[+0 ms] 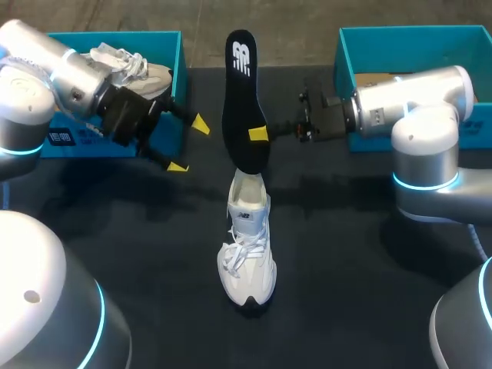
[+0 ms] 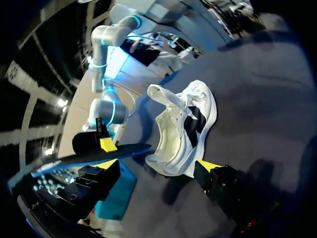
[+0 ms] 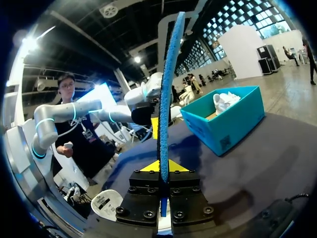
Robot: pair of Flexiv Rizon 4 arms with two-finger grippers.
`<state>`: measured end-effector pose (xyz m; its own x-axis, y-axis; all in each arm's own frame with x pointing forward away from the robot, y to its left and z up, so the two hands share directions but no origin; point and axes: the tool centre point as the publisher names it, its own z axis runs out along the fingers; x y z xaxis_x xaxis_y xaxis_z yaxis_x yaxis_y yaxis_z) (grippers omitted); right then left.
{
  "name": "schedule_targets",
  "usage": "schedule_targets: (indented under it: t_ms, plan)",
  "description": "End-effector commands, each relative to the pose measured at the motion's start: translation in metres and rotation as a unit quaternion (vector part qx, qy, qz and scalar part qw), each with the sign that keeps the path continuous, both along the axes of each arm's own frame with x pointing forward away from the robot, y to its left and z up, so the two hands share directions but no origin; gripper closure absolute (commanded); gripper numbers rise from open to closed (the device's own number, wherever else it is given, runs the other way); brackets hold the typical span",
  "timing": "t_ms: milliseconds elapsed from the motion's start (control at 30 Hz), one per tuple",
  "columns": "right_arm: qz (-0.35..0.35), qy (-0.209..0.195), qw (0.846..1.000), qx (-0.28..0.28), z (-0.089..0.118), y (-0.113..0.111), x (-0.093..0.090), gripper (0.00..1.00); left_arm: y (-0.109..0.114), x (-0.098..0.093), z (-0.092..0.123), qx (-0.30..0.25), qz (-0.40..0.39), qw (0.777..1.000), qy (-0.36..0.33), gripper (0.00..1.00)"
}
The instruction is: Take the shoe out of the shoebox, open the shoe tongue, remove and reinsert the insole, then place the shoe into the shoebox
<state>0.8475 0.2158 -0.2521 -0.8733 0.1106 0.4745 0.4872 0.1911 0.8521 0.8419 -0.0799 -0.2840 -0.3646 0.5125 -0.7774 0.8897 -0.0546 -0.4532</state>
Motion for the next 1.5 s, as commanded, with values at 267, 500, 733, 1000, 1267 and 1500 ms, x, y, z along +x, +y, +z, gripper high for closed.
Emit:
schedule_targets:
  t_ms: [267,500,733,1000,1267,1500]
  plan:
    - [0.004,0.004,1.0,-0.008,-0.004,-0.001,0.009,1.0,0.007,-0.002,-0.005,0.027,0.09,0.983,0.157,0.0]
    - [0.016,-0.025,1.0,0.006,-0.009,-0.009,0.006,1.0,0.007,-0.002,-0.005,0.027,0.09,0.983,0.157,0.0]
    - [0.021,-0.028,0.999,-0.004,0.0,-0.012,0.003,1.0,0.004,-0.005,-0.004,0.053,0.095,0.977,0.182,0.0]
    - [0.029,-0.029,0.999,-0.008,-0.01,-0.013,0.0,1.0,0.001,-0.015,0.012,0.108,0.104,0.977,0.15,0.0]
    - [0.031,-0.019,0.999,-0.014,-0.018,-0.008,-0.003,1.0,-0.007,-0.016,0.027,0.172,0.091,0.977,0.085,0.0]
    - [0.022,-0.007,1.0,-0.008,-0.02,0.0,-0.004,1.0,-0.004,-0.017,0.036,0.18,0.088,0.977,0.065,0.0]
